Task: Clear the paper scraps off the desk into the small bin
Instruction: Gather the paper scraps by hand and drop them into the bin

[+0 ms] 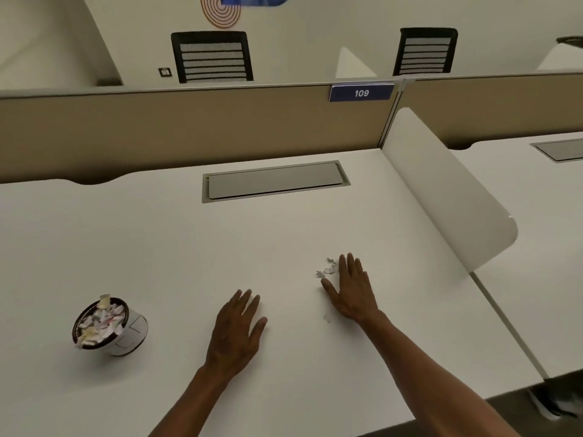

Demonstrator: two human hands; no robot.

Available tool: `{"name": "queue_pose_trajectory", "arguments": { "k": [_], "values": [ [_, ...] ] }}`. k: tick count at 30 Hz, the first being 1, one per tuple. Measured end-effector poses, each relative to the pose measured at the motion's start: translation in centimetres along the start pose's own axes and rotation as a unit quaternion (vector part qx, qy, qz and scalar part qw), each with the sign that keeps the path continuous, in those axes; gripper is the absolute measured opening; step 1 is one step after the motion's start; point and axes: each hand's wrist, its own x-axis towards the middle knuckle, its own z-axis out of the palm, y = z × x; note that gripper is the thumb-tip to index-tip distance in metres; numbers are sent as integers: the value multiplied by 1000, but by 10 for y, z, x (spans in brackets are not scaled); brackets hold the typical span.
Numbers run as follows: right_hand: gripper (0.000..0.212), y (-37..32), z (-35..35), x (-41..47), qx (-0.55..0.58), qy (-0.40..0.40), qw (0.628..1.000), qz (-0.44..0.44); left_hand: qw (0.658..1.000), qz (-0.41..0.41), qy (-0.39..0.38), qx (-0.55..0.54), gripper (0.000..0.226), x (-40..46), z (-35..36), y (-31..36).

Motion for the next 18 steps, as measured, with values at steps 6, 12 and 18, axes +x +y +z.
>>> {"name": "queue_pose_trajectory", "arguments": {
  "k": [6,12,18],
  "values": [
    [77,0,15,-18,34,68,990,-115,999,-14,-18,23,60,-3,12,4],
    [70,-6,-20,25,43,117,991,-57,1000,-23,-5,-1,58,15,15,19],
    [65,-1,-27,49,-42,7,995,-89,1000,-29,-3,7,52,16,17,22]
  ]
}}
